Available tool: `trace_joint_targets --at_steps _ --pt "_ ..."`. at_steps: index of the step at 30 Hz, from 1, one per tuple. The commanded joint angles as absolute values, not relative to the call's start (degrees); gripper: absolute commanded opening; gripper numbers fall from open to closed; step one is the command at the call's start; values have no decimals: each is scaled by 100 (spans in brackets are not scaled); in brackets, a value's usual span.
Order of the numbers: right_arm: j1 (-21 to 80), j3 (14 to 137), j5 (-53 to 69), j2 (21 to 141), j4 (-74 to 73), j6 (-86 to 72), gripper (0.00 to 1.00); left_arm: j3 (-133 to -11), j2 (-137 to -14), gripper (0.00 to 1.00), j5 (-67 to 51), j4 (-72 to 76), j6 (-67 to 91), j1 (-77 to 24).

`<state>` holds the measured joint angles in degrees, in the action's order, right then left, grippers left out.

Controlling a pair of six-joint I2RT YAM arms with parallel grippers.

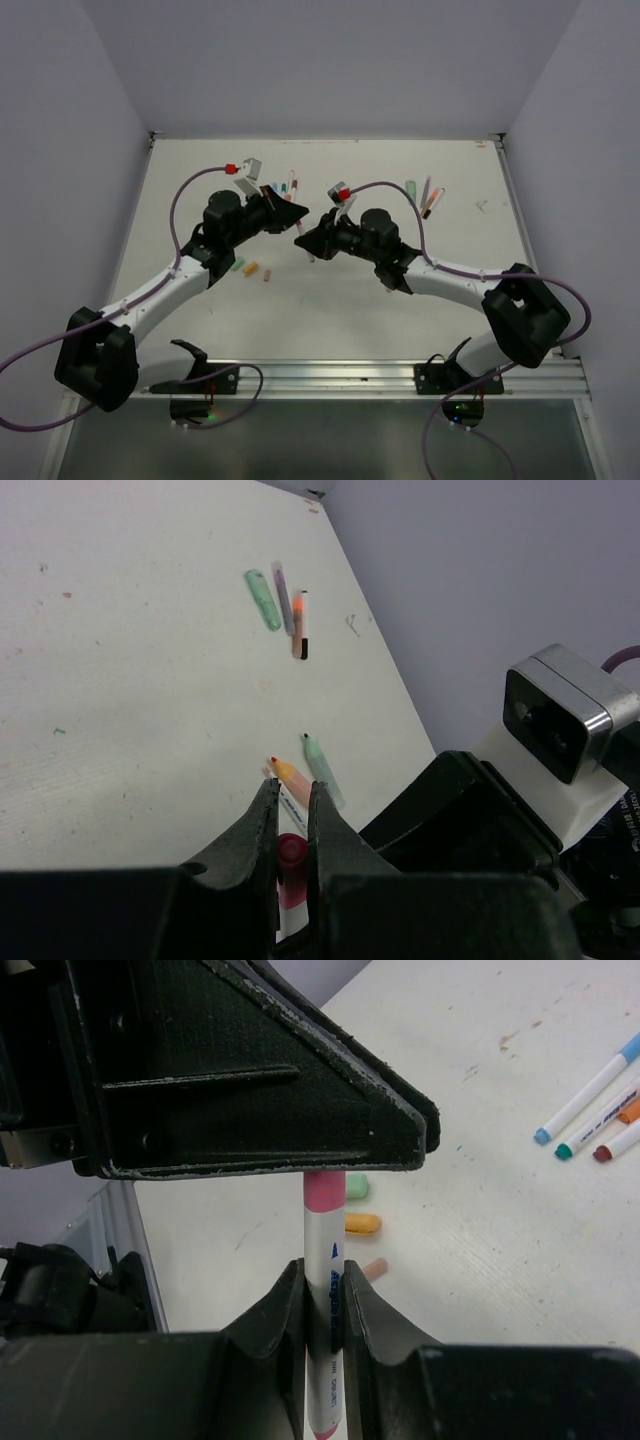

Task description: Open the pen caps

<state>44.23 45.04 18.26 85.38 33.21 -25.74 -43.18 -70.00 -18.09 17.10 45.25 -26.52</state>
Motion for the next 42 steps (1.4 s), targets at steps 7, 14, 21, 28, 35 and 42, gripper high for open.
trace_joint_targets --at_steps 7,14,21,28,35,42 --pt "4456 3842 1828 8095 2920 -2013 0 -4087 -6250 0 -406 2469 4562 -2689" --pt "4456 3288 1793 7682 2356 -1635 0 -3885 -5810 0 1210 2944 5000 -2681" --pt "4456 3068 2327 7576 2206 -1538 0 -3735 -5625 0 1740 4120 4852 -2672" --pt "4456 2865 2883 7708 2821 -1881 0 -3692 -5599 0 1696 4500 4904 -2462" --pt "4465 2751 2882 7524 2663 -1802 0 -3630 -5511 0 1775 4614 4878 -2136" --pt "4456 2646 3251 7400 2760 -1811 0 -3753 -5616 0 1696 5010 4808 -1767"
